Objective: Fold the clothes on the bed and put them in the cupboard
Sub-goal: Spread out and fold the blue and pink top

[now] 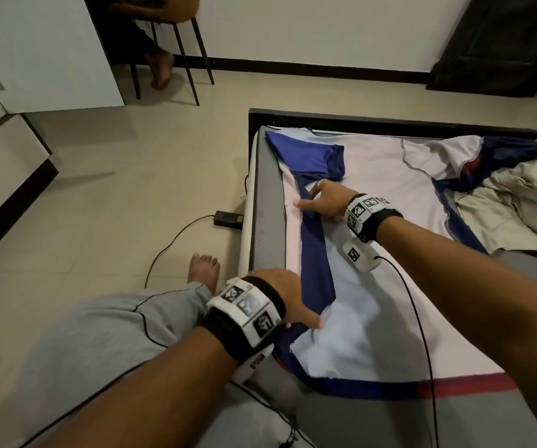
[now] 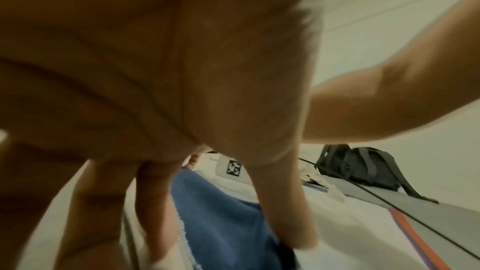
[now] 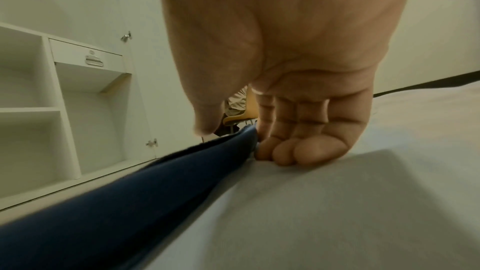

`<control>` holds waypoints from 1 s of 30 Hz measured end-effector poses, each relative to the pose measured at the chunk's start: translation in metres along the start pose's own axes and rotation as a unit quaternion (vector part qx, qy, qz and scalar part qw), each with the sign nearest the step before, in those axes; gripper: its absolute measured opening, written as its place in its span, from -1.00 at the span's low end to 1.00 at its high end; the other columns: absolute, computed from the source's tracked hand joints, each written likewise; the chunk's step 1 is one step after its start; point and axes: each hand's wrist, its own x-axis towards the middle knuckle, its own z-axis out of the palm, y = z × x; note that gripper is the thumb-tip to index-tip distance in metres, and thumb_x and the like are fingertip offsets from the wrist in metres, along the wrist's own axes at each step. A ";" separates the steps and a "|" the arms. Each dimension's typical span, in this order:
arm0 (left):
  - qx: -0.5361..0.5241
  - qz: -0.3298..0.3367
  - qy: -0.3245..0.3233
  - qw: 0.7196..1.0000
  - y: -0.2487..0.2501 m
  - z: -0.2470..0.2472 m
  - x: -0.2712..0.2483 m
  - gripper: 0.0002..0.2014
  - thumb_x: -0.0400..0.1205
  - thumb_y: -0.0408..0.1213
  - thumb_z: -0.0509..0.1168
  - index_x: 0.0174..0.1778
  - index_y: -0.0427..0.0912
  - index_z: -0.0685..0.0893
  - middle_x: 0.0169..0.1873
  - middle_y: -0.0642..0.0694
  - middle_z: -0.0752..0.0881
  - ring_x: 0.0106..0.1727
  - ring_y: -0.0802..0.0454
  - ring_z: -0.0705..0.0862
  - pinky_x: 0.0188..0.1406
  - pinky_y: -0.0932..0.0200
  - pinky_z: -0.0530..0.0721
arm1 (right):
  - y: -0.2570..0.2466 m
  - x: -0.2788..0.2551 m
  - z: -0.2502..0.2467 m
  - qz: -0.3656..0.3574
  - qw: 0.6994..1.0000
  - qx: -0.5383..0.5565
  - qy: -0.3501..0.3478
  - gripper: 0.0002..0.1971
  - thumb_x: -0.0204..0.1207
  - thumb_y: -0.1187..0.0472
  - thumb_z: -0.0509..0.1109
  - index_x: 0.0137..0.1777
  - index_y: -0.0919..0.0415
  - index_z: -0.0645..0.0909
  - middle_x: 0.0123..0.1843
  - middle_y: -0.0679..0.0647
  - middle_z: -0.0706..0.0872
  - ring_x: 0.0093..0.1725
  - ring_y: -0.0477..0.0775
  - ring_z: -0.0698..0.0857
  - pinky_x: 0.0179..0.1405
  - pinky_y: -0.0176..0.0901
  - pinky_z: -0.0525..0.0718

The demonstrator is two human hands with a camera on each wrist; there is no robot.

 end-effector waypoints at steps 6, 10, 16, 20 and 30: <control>-0.016 0.037 -0.063 0.997 -0.002 -0.001 0.004 -0.63 0.50 0.08 0.51 -0.18 -0.20 0.68 -0.26 -0.08 0.74 -0.13 -0.09 0.71 0.05 -0.01 0.72 | -0.003 -0.003 0.010 0.016 0.995 -0.081 -0.050 -0.38 0.33 -0.35 0.55 0.10 0.18 0.65 0.06 0.10 0.74 -0.05 0.11 0.69 -0.10 -0.08 0.58; -0.050 0.069 -0.077 0.993 0.012 -0.003 -0.004 -0.72 0.54 -0.06 0.38 -0.37 -0.19 0.66 -0.51 -0.04 0.75 -0.34 -0.08 0.77 0.03 0.01 0.80 | 0.003 -0.002 0.008 0.026 0.995 -0.072 -0.057 -0.37 0.31 -0.33 0.58 0.04 0.25 0.71 0.02 0.18 0.77 -0.16 0.10 0.64 -0.15 -0.08 0.54; -0.123 0.159 -0.102 0.974 0.049 0.000 -0.014 -0.83 0.62 -0.23 0.36 -0.09 -0.31 0.69 -0.38 -0.11 0.82 -0.32 -0.08 0.85 -0.09 0.04 0.84 | 0.002 0.000 0.007 0.032 0.993 -0.083 -0.079 -0.33 0.29 -0.36 0.58 0.15 0.19 0.67 0.05 0.11 0.74 -0.03 0.12 0.68 0.08 0.00 0.65; -0.161 0.190 -0.143 0.958 0.059 0.013 -0.009 -0.68 0.58 -0.12 0.48 0.20 -0.07 0.60 -0.23 -0.10 0.86 -0.24 -0.07 0.86 -0.03 -0.04 0.84 | 0.001 0.000 0.008 0.023 0.992 -0.088 -0.082 -0.30 0.29 -0.39 0.56 0.14 0.22 0.69 0.03 0.13 0.76 -0.12 0.09 0.67 -0.06 -0.05 0.60; 0.039 0.094 -0.155 0.983 0.025 0.006 -0.002 -0.57 0.32 0.22 0.60 -0.30 -0.08 0.71 -0.35 0.06 0.72 -0.17 -0.05 0.75 -0.02 0.07 0.73 | 0.003 -0.008 0.006 0.022 0.995 -0.034 -0.096 -0.37 0.26 -0.39 0.59 -0.06 0.21 0.65 -0.14 0.10 0.73 -0.18 0.11 0.64 -0.17 -0.07 0.57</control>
